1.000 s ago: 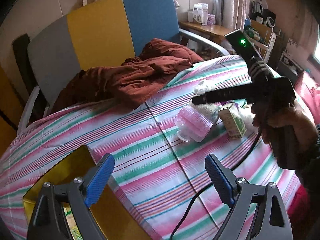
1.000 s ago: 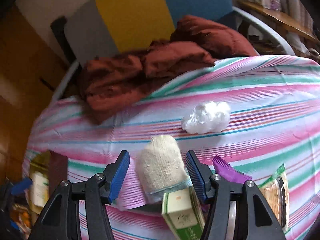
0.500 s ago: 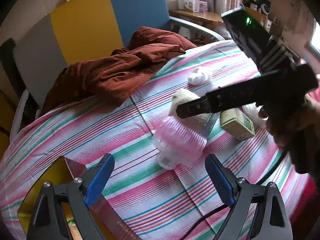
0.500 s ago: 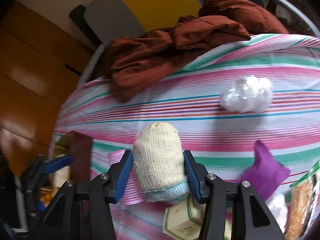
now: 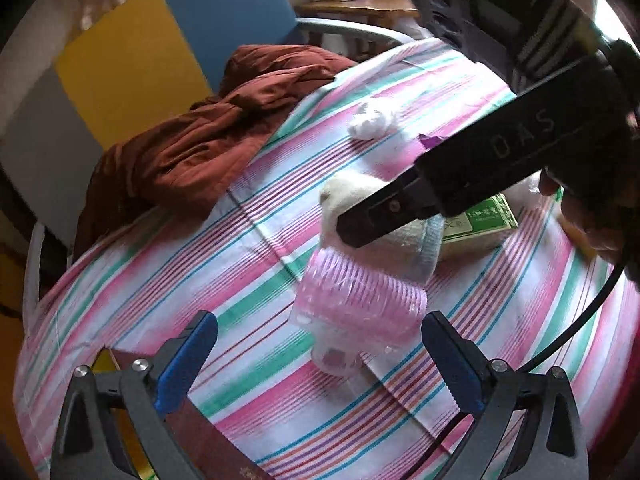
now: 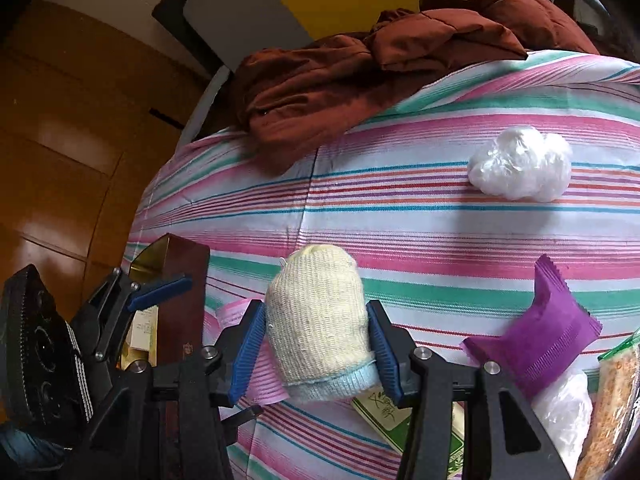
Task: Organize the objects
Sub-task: 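Grasp the pink hair roller with the left tool while the right grasps the cream sock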
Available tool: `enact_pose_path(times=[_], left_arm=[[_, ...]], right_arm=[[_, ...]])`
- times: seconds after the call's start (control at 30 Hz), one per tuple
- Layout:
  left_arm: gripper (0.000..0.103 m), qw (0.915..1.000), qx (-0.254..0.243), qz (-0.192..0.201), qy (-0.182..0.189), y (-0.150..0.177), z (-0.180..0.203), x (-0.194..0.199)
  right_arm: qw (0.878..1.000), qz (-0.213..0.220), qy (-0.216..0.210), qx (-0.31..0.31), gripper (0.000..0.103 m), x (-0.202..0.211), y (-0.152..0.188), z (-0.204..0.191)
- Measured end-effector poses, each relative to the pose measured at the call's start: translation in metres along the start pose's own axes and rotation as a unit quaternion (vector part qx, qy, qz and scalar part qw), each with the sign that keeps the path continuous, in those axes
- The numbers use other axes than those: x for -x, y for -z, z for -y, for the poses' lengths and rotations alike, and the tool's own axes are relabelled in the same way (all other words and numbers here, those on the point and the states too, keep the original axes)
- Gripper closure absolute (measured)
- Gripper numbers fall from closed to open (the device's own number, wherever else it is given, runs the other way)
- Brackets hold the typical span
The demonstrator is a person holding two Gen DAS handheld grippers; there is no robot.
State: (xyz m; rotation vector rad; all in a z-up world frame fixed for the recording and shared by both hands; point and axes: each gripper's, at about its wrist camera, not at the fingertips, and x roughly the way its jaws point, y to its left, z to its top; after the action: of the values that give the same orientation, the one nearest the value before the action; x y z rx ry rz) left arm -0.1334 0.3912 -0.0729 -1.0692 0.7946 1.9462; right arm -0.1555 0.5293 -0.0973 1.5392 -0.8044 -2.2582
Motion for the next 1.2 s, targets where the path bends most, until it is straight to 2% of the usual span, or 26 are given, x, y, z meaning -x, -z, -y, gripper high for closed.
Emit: enact_pose_path(times=[0.2,0.23,0.3,0.33,0.5,0.83,1.03,1.2], left_arm=[[0.001,0.9987,-0.051,-0.005,0.007,-0.006,0.012,-0.010],[0.004,0.9985,-0.053,-0.006,0.011,-0.007,0.013,-0.012],[0.021,0.9982,-0.055,-0.007,0.022,-0.007,0.015,-0.014],[0.034,0.9981,-0.054,-0.008,0.027,-0.007,0.015,-0.016],[0.034,0.9979,-0.055,-0.001,0.033,-0.004,0.017,-0.014],[0.037,0.9990,0.007,0.012,0.043,0.007,0.008,0.003],[0.037,0.9971,0.037,0.046,0.047,0.017,0.016,0.036],[0.037,0.9924,0.088,0.072,0.047,0.035,0.010,0.065]], right_arm=[[1.000,-0.011,0.001,-0.004,0.052,-0.006,0.001,0.004],[1.000,-0.011,0.002,-0.003,0.052,-0.006,0.001,0.004],[1.000,-0.013,0.007,-0.003,0.052,-0.007,0.002,0.005],[1.000,-0.013,0.012,-0.004,0.052,-0.007,0.002,0.006],[1.000,0.003,0.025,-0.004,0.053,-0.005,0.001,0.005],[0.997,0.027,0.064,0.019,0.057,-0.004,0.002,-0.006],[0.995,0.037,0.085,0.027,0.057,-0.002,0.002,-0.006],[0.991,0.058,0.110,0.045,0.057,0.000,0.006,-0.015]])
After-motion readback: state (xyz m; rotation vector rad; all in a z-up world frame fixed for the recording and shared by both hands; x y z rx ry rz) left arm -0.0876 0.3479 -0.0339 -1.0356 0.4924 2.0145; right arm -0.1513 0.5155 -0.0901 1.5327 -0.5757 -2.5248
